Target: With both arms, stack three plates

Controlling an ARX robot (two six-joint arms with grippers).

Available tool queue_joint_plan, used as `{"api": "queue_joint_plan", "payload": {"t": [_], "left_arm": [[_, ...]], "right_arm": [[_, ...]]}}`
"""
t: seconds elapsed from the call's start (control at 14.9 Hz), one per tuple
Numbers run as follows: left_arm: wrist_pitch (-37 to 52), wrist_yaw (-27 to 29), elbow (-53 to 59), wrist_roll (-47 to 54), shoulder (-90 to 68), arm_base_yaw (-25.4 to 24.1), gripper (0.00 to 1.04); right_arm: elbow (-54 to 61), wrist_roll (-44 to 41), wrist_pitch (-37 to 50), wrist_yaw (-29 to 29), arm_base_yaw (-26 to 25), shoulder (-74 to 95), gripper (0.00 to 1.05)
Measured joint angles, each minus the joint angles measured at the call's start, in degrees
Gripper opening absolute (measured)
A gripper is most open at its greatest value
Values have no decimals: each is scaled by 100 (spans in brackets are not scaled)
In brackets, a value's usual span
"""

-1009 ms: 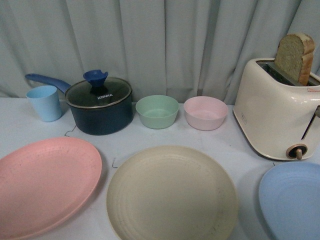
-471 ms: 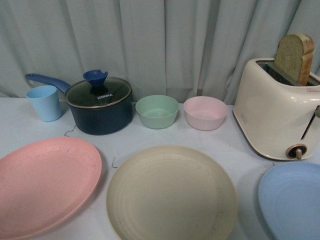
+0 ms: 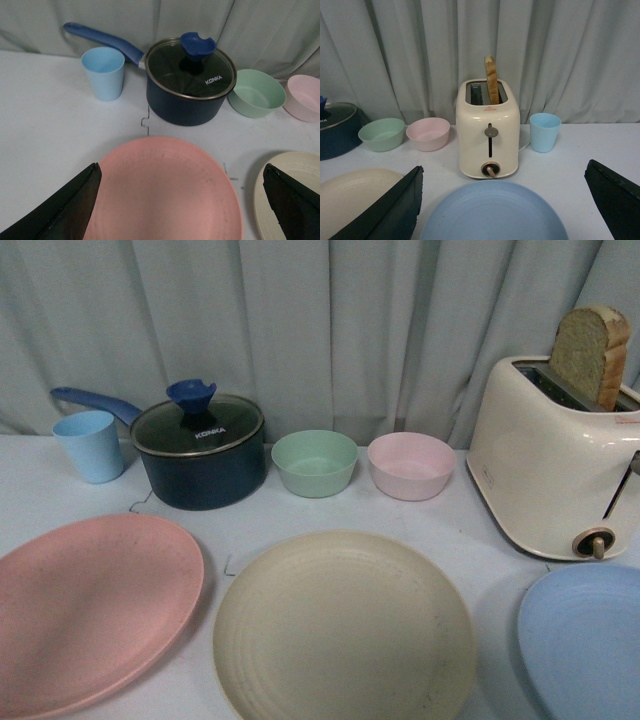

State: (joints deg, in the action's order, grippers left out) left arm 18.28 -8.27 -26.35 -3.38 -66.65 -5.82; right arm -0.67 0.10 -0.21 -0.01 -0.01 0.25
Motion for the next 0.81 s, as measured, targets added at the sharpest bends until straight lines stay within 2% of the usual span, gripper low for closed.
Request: {"api": "queue_joint_plan", "payload": {"t": [0.13, 0.34, 0.81], "left_arm": [[476, -278, -721, 514, -1659, -212, 98], [496, -326, -1071, 1047, -3318, -612, 98], [1364, -181, -1034, 1272, -4367, -1333, 98]], "right_arm": [[0, 0, 2, 0, 0, 0, 98], [0, 0, 2, 0, 0, 0, 98], [0, 0, 2, 0, 0, 0, 98]]}}
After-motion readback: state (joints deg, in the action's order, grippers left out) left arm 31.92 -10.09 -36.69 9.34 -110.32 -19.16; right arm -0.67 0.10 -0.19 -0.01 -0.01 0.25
